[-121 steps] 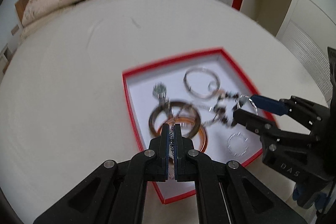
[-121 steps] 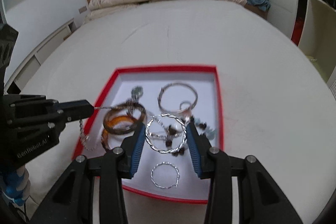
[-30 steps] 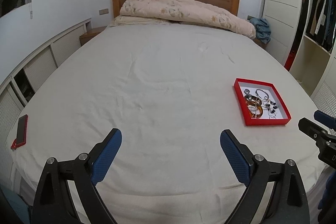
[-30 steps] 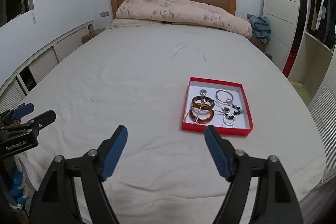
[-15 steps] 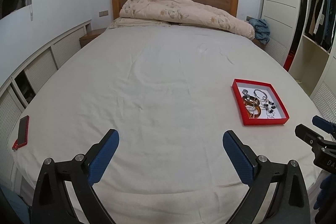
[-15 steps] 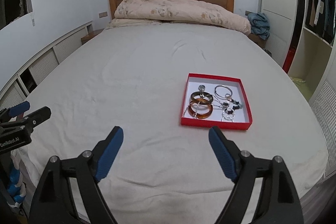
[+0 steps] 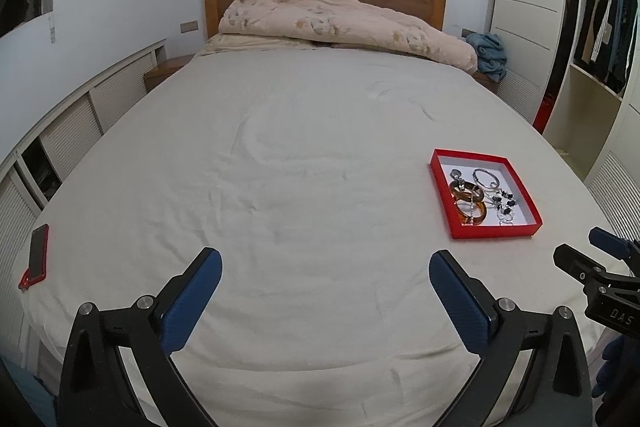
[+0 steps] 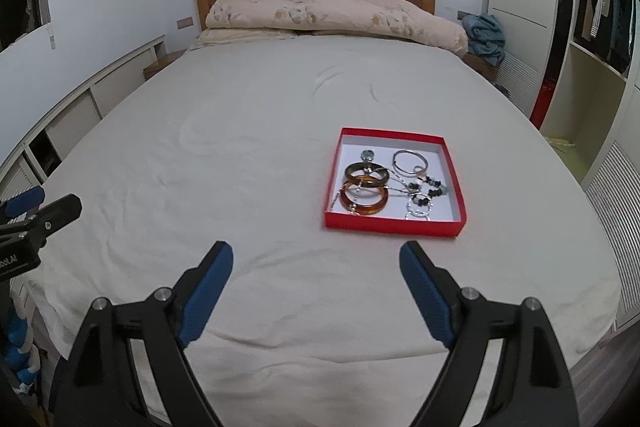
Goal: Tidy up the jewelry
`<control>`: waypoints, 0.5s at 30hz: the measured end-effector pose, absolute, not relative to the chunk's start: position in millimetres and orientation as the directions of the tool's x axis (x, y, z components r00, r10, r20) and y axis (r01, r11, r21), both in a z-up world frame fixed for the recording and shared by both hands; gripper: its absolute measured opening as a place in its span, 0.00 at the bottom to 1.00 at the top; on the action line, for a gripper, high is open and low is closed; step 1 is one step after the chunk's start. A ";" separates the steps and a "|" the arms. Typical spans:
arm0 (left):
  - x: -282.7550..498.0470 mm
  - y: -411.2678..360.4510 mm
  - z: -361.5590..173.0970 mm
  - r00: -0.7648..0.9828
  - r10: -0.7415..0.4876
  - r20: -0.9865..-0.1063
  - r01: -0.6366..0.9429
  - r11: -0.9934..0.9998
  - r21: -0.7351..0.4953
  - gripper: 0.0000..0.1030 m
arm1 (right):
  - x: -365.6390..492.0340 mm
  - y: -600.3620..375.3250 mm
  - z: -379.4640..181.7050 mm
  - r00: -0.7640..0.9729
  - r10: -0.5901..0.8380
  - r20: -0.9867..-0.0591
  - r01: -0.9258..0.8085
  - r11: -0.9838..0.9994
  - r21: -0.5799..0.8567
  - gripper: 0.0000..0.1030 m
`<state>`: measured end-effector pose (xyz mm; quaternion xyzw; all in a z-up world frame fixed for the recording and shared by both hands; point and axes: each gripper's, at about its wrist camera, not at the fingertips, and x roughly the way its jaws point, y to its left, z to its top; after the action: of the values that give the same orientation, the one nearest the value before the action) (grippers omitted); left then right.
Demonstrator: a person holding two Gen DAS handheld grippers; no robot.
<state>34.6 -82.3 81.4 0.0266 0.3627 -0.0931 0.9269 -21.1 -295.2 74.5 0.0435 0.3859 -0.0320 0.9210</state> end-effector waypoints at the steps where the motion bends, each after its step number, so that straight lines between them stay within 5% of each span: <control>1: 34.6 -83.3 81.0 0.719 -0.154 -0.678 0.193 0.981 -0.018 0.99 | -21.1 -296.9 74.3 0.699 -0.027 -0.714 0.097 0.994 0.058 0.82; 15: 32.0 -89.4 79.2 0.717 -0.158 -0.679 0.207 0.978 -0.009 0.99 | -18.8 -300.7 71.6 0.690 -0.035 -0.723 0.111 0.992 0.057 0.83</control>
<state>32.0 -89.4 79.2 0.0339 0.3630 -0.0987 0.9259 -18.8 -300.7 71.6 0.0482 0.3915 -0.0398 0.9181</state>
